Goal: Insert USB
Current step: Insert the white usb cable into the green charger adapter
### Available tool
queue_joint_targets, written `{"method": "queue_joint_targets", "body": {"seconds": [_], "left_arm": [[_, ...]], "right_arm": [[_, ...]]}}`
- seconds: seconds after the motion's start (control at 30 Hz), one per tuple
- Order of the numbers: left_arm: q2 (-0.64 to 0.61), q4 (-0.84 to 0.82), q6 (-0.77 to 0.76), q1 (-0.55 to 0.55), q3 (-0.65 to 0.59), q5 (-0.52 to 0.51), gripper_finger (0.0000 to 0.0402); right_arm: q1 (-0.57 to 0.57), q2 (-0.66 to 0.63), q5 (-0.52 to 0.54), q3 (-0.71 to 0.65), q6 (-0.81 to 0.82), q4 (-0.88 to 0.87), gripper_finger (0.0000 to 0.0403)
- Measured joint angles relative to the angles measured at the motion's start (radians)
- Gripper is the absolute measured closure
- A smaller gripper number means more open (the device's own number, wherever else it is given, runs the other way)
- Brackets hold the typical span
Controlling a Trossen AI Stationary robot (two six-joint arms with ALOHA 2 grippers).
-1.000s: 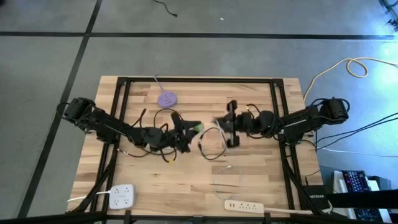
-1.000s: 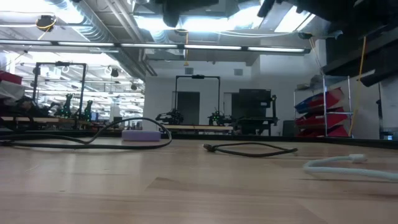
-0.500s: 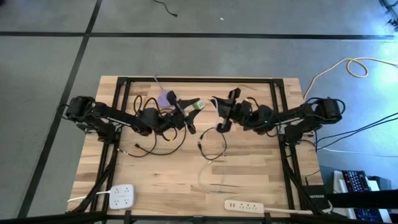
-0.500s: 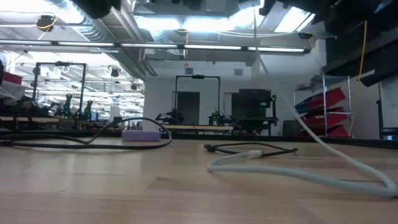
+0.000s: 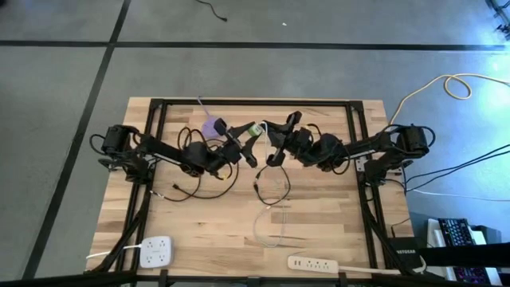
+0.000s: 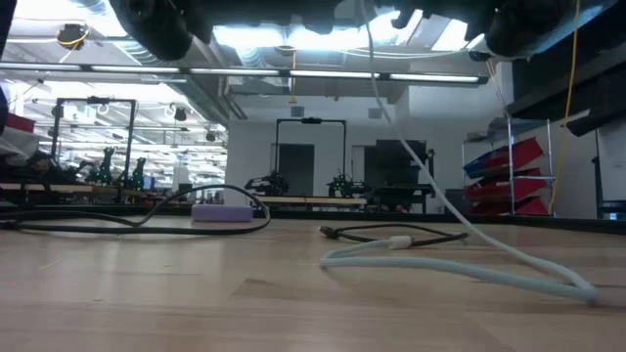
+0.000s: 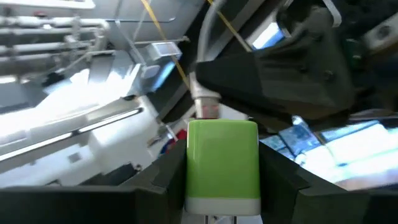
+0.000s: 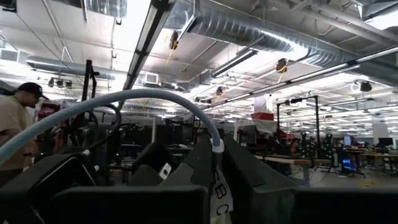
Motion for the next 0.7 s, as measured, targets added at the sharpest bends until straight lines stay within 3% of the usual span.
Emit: {"method": "queue_joint_targets", "body": {"seconds": [0.7], "left_arm": [[0.029, 0.015, -0.026, 0.038, 0.0, 0.03, 0.0278]], "right_arm": [[0.006, 0.0, 0.059, 0.0, 0.03, -0.051, 0.0402]]}}
